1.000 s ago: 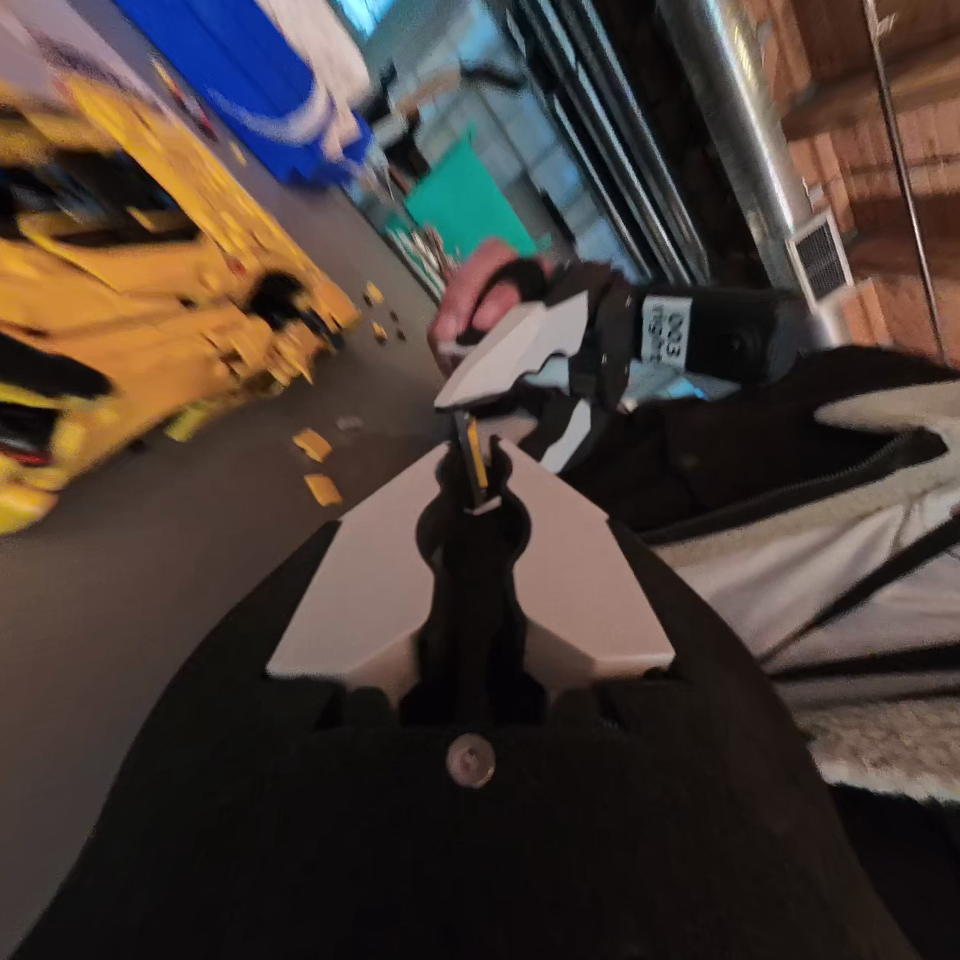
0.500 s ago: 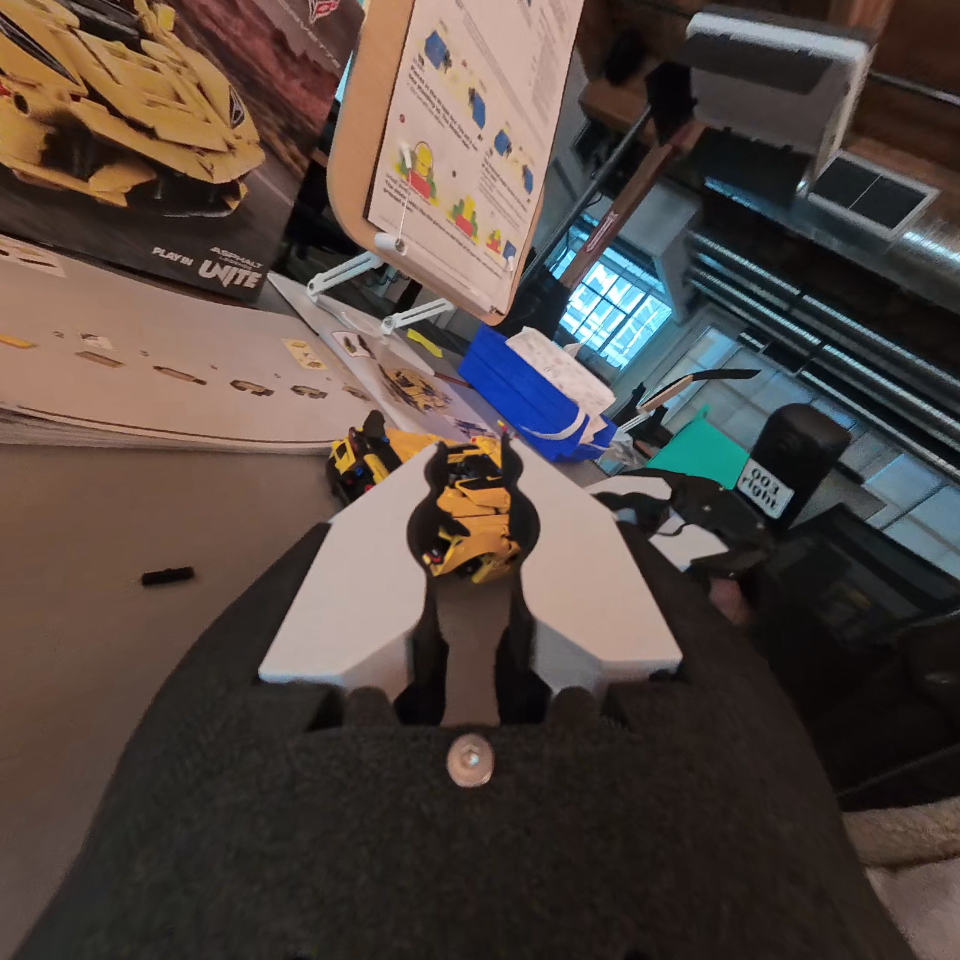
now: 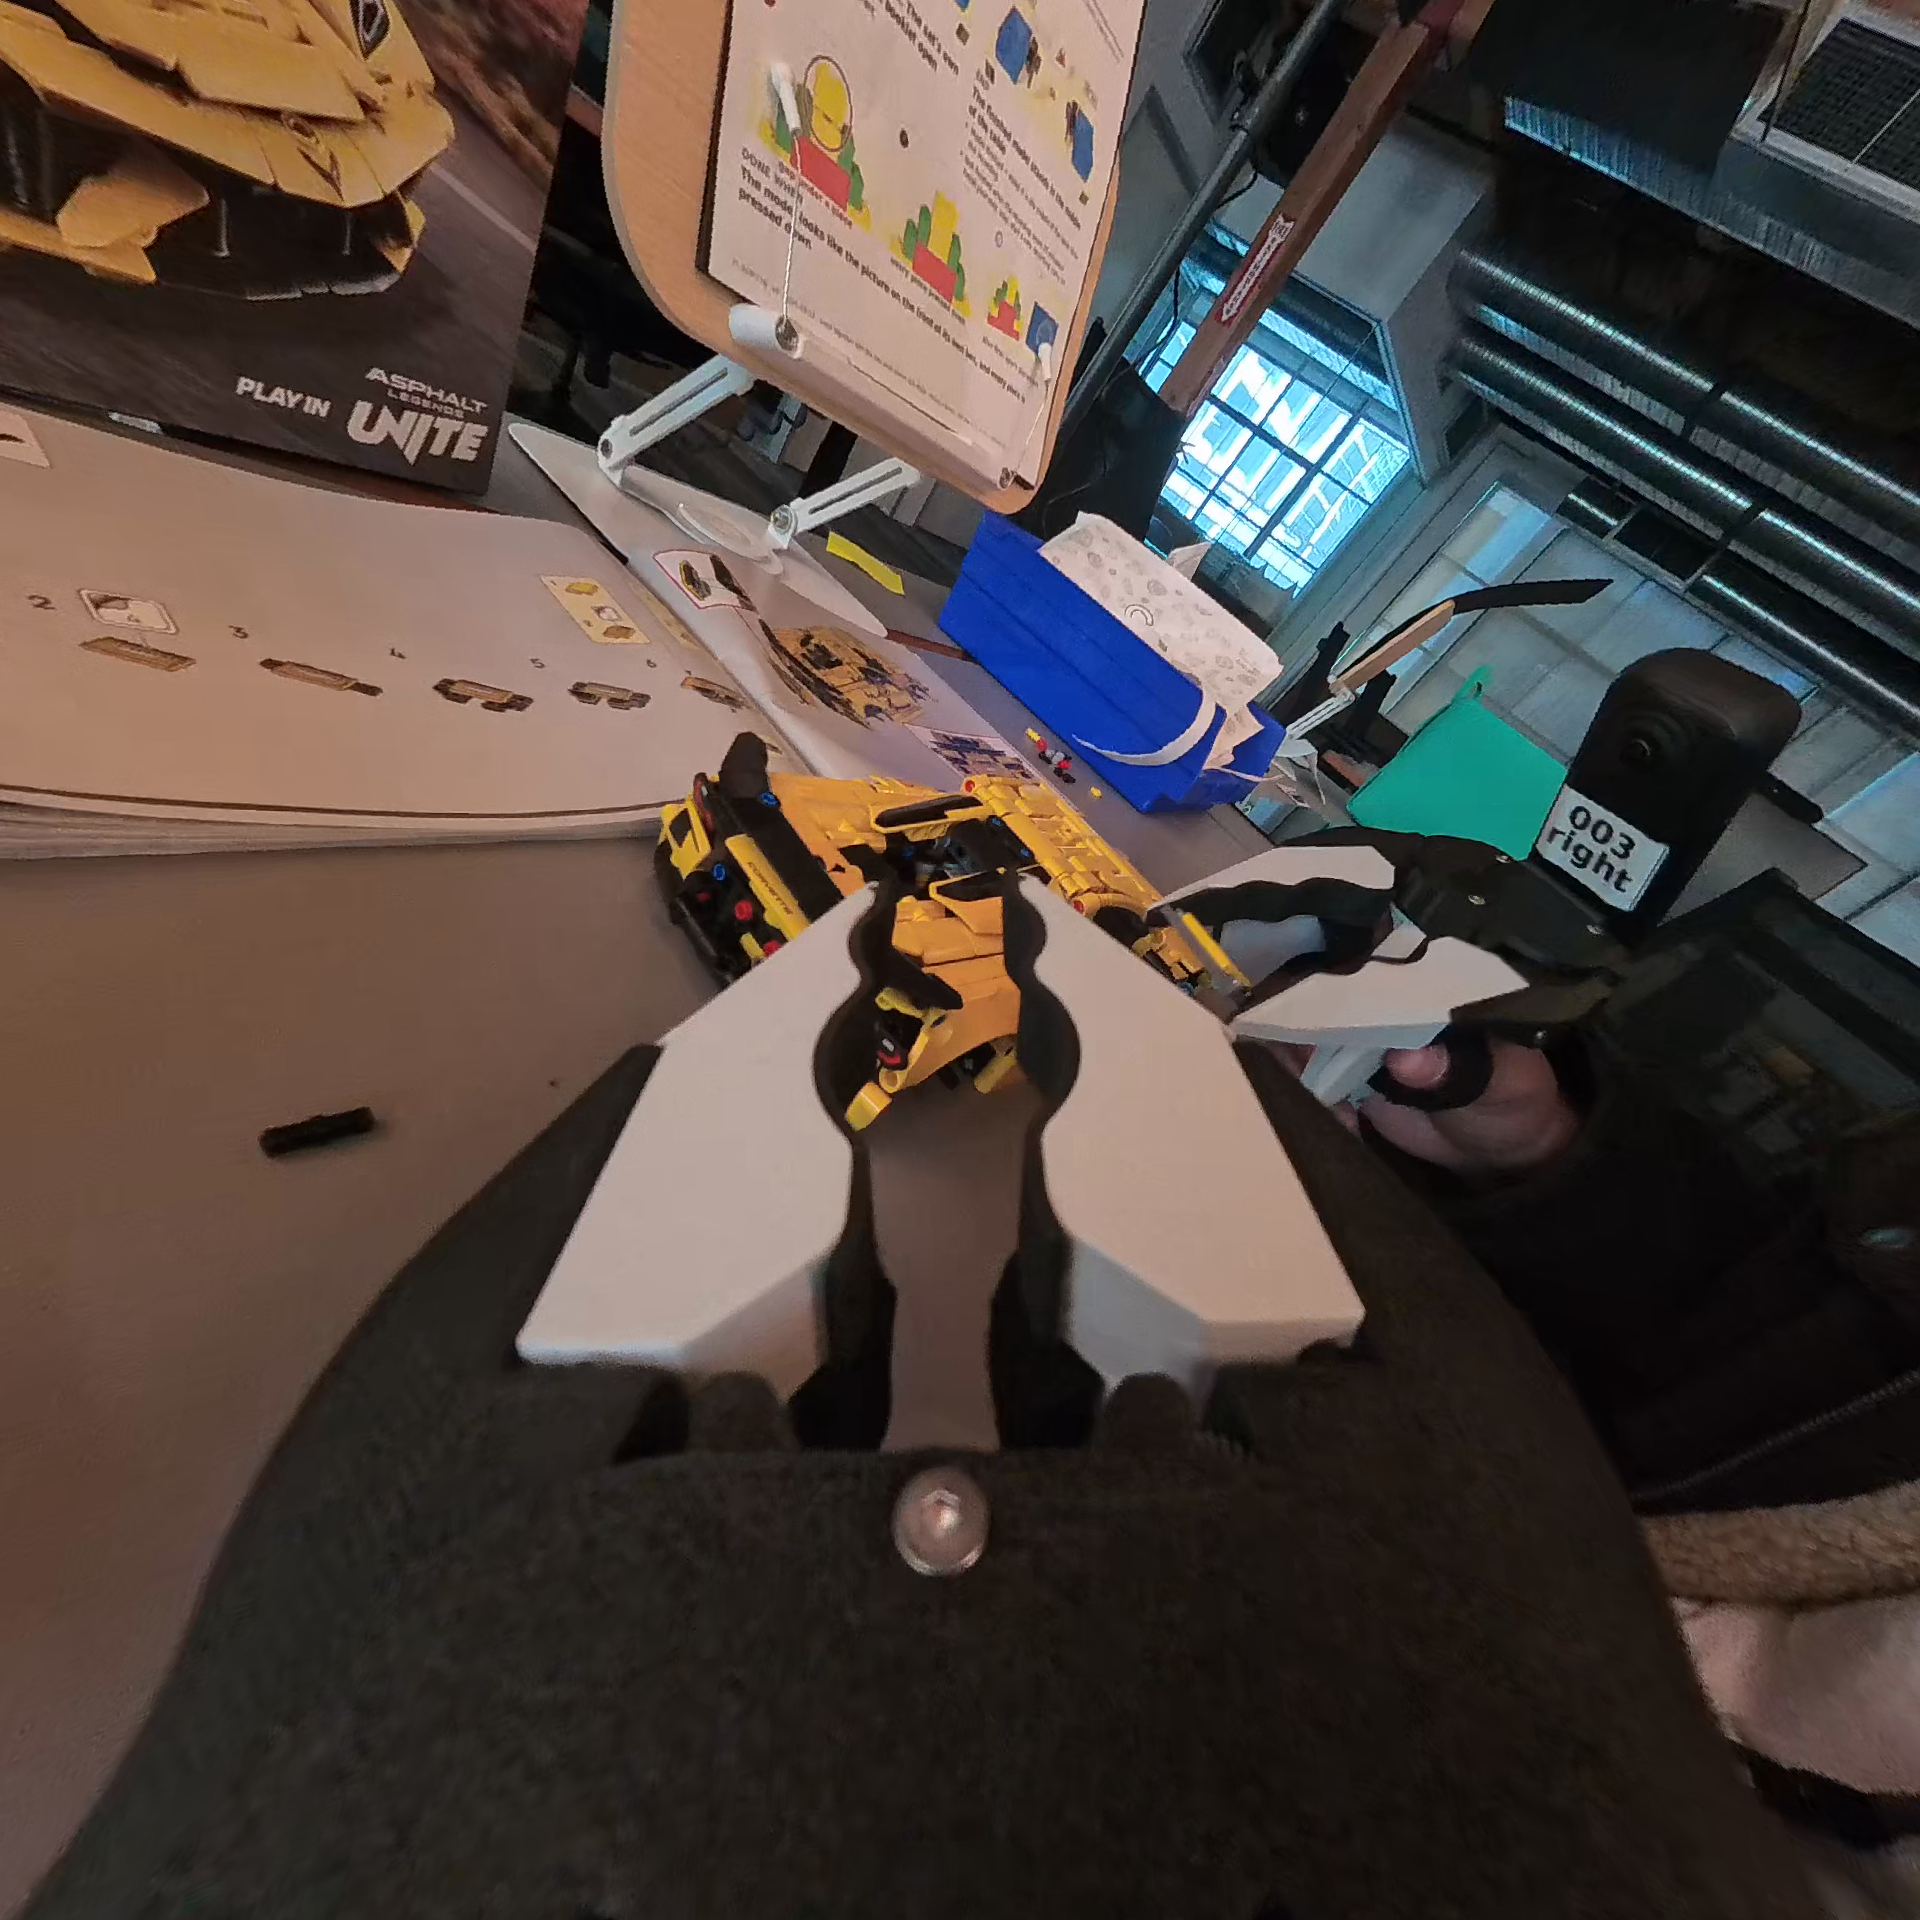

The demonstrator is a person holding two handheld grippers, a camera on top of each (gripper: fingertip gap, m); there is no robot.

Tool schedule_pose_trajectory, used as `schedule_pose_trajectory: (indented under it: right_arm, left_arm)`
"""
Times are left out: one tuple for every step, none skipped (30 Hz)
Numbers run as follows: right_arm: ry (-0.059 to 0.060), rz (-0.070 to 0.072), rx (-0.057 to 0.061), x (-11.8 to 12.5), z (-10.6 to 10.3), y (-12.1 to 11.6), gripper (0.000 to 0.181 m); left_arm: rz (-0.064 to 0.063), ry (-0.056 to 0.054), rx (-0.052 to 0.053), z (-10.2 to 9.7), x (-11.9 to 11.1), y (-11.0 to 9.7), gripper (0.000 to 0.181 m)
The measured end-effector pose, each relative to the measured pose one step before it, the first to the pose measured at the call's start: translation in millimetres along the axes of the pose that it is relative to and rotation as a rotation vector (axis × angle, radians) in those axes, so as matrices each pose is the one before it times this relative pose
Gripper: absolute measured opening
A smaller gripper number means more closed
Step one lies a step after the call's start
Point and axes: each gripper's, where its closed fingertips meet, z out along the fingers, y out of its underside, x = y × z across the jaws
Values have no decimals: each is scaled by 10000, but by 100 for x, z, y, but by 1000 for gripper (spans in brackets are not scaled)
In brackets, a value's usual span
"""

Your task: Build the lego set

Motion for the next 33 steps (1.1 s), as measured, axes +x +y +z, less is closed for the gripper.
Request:
schedule_pose_trajectory:
  right_arm:
    - [-80,50,10,-102,5,-16,43]
    - [-86,9,-2,-143,39,19,43]
    - [-68,-35,-21,-151,58,59,43]
    - [-41,-66,-59,-160,69,99,43]
    - [-47,-108,-70,-190,93,114,43]
    - [-104,-135,-100,-309,125,187,43]
    - [-118,-119,-163,-353,182,270,43]
    - [-157,-108,-225,-435,236,382,43]
    - [-289,-123,-281,-661,316,493,43]
    - [-445,-112,-351,-915,401,629,43]
    - [-451,-72,-424,-973,454,698,43]
    - [-464,-124,-382,-1010,473,608,43]
    - [-401,-148,-289,-873,442,433,43]
    - [-261,-94,-252,-606,368,310,44]
    - [-224,-3,-190,-435,283,204,43]
    - [-264,45,-103,-385,198,121,44]
    - [-214,75,-66,-266,133,115,43]
    - [-143,35,-65,-165,105,141,43]
    - [-51,-46,-76,-81,68,172,43]
    - [35,-122,-95,3,78,181,43]
    - [77,-165,-108,13,79,187,43]
    - [40,-169,-113,-55,100,184,43]
    - [14,-131,-125,-90,148,209,43]
    - [38,-114,-152,-43,154,242,44]
    - [57,-117,-180,15,159,289,44]
    - [30,-119,-169,-41,142,278,44]
    - [37,-95,-114,-18,102,200,44]
    - [42,-69,41,-12,-9,-56,43]
    - [5,-15,-55,-11,14,54,44]
    - [-9,30,13,15,-8,-17,43]
    - [-33,44,16,6,-2,0,43]
    - [-34,16,42,-1,-6,-14,44]
    - [-12,-52,26,-1,-6,16,43]
  left_arm:
    - [-33,-9,-40,15,-29,87,20]
    - [-26,1,-33,9,-5,53,20]
    - [-14,14,-18,8,20,42,20]
    - [-9,11,-21,5,21,52,20]
    - [-11,-6,-27,11,-1,60,20]
    - [-17,-13,-21,-3,-30,49,20]
    - [-25,-2,-10,-4,-13,19,20]
    - [-29,9,1,-17,7,18,20]
    - [-25,13,0,3,3,14,20]
    - [-30,12,-23,18,-13,56,20]
    - [-48,9,-56,46,-20,113,20]
    - [-55,6,-67,39,-22,113,20]
    - [-41,-8,-34,10,-30,49,20]
    - [-18,-1,20,-24,-22,-37,20]
    - [-20,22,42,-19,21,-47,20]
    - [-41,23,11,2,5,-6,20]
    - [-49,10,-30,14,-16,67,20]
    - [-39,-9,-41,15,-38,65,20]
    - [-16,-19,-13,-8,-37,15,20]
    - [-4,1,23,-4,-3,-23,20]
    - [-15,22,21,-14,25,-27,20]
    - [-27,20,-6,9,14,20,20]
    - [-26,10,-19,9,-1,38,20]
    - [-18,6,-20,18,-11,40,20]
    - [-7,1,-14,12,-15,15,20]
    - [5,-6,1,0,-6,-9,20]
    - [7,-9,8,-13,-32,-9,20]
    - [-7,-2,1,-8,-12,0,20]
    - [-16,4,-4,-2,3,7,20]
    - [-3,-4,2,-8,-13,-9,20]
    - [11,-10,4,-7,-14,0,20]
    - [4,1,-5,17,2,21,20]
    - [-9,12,-22,14,27,44,20]
